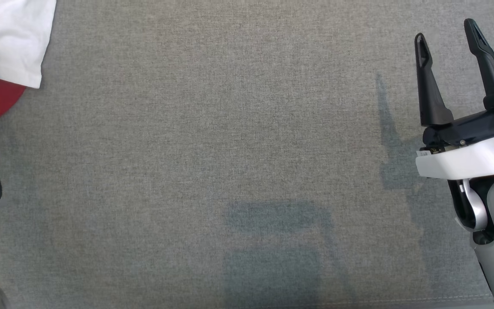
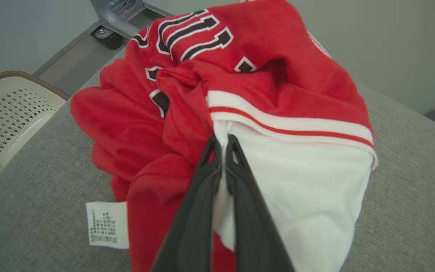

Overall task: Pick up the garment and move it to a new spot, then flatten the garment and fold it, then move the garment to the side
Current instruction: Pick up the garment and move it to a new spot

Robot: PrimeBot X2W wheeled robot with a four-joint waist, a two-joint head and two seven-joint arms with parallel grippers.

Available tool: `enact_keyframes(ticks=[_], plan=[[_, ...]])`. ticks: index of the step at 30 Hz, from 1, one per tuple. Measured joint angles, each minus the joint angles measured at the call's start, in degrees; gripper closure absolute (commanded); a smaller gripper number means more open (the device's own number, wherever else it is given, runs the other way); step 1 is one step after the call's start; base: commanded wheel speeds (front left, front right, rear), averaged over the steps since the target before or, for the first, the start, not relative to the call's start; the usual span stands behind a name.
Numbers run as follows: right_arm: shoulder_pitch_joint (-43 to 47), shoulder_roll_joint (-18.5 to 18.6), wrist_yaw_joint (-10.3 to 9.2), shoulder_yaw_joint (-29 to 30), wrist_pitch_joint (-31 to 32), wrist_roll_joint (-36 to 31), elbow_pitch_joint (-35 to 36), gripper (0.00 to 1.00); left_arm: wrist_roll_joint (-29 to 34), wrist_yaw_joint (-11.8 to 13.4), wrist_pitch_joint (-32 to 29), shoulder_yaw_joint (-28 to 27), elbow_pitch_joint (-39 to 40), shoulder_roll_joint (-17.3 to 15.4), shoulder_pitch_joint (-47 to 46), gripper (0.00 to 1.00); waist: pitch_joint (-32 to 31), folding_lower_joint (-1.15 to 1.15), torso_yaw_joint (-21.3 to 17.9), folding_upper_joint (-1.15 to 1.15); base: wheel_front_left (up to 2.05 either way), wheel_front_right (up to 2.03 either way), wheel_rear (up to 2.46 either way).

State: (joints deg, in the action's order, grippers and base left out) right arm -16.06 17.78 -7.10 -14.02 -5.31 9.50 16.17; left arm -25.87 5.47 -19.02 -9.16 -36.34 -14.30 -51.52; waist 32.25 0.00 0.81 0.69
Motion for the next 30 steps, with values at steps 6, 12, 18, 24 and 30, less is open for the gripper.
enact_keyframes(ticks=[6, 12, 18, 24, 30], plan=[[0.0, -0.4, 0.0, 0.4, -1.3, 0.1, -2.3, 0.0, -1.0, -3.6, 4.3, 0.2, 0.0, 1.6, -2.2, 1.0, -2.5, 0.0, 0.7, 0.0, 0.0, 0.0, 0.0], [0.0, -1.6, 0.0, 0.5, -3.1, 0.9, -5.3, 0.0, -1.3, -8.2, 7.1, 3.4, 0.6, 3.8, -3.8, 1.0, -6.3, 0.0, 1.4, 0.0, 0.0, 0.0, 0.0], [0.1, -3.5, 0.0, 0.3, -4.5, 2.2, -8.4, 0.0, -1.3, -11.0, 8.8, 5.8, 2.0, 4.5, -5.5, 1.0, -10.8, 0.0, 2.0, 0.0, 0.0, 0.0, 0.0], [0.3, -5.1, 0.02, -1.0, -5.4, 3.8, -11.3, 0.0, -1.2, -11.8, 9.2, 9.4, 3.5, 6.3, -6.8, 1.0, -14.8, 0.0, 1.8, 0.0, 0.0, 0.0, 0.0], [2.9, -7.2, 0.55, -3.1, -5.8, 4.7, -15.0, 0.0, -1.8, -12.6, 8.5, 14.8, 4.2, 10.3, -7.0, 1.0, -19.5, 0.0, 0.6, 0.0, 0.0, 0.0, 0.0]])
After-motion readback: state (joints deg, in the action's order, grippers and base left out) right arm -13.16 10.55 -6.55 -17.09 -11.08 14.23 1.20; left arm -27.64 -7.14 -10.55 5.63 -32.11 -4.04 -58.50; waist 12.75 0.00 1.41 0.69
